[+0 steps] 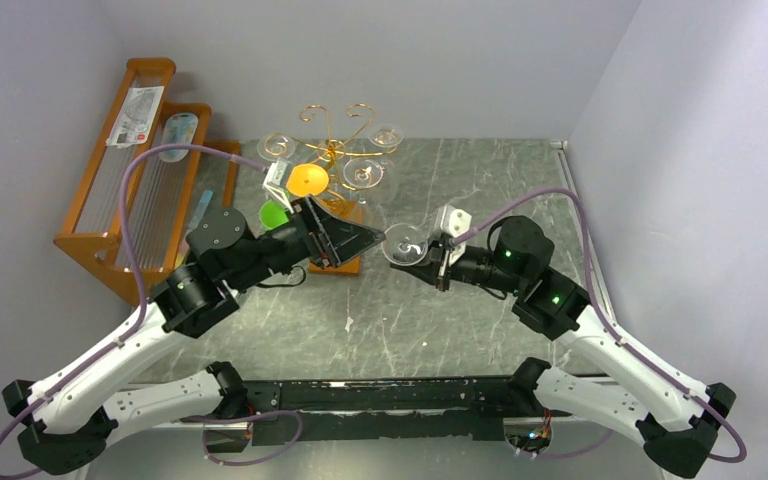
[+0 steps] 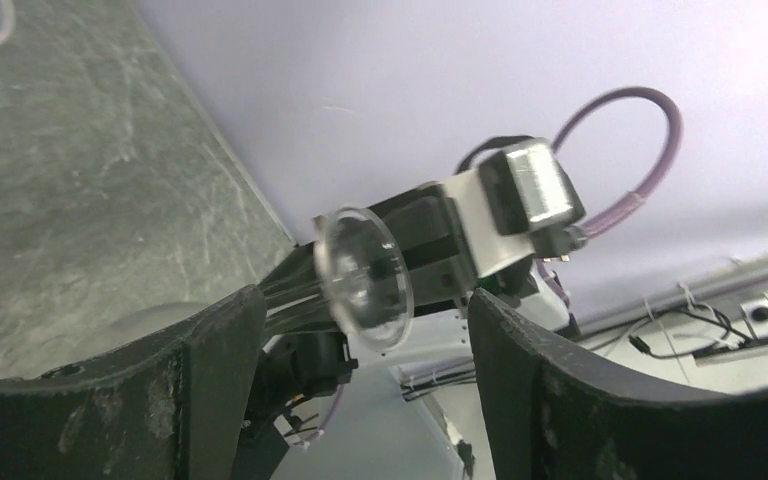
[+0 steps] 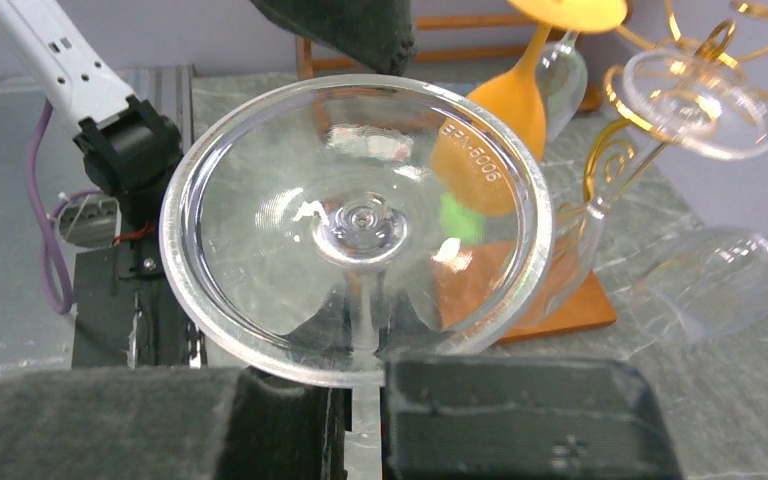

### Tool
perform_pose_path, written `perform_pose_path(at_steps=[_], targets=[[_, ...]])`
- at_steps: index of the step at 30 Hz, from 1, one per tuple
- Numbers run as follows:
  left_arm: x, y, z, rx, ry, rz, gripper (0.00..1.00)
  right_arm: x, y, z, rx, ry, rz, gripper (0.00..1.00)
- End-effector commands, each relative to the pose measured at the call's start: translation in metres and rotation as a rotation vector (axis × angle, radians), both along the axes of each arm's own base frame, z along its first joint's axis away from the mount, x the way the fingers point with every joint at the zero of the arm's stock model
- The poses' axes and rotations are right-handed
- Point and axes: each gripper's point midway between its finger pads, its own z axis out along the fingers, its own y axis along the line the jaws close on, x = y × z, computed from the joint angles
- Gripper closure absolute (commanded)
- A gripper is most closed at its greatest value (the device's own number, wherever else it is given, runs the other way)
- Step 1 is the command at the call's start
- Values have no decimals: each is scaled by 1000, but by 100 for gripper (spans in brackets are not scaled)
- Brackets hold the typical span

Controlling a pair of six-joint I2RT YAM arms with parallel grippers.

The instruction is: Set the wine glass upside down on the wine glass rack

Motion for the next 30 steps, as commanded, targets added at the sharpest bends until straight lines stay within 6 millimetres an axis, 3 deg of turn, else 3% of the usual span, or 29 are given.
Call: perform_pose_path(at_steps=[1,4,9,16,21,27,30], targets=[[14,11,-26,59,49,108,23,-3,-2,39,130,-93,-1,100],[3,-4,-26,47,54,8,25,-5,-1,38,133,-86,11,100],[-18,-25,-16,38,27,-175,41,-3,4,37,124,-76,21,100],[-26,-27,-12,-4,33,-224,40,-4,5,37,135,-81,31,100],[-28,-31,-17,-17,56,-247,61,-13,9,23,75,-75,103,100],[-25,-28,-18,-13,67,-217,71,-13,10,5,-3,-62,123,100],[-25,-27,-20,-10,71,-212,85,-12,9,4,-3,-62,115,100]])
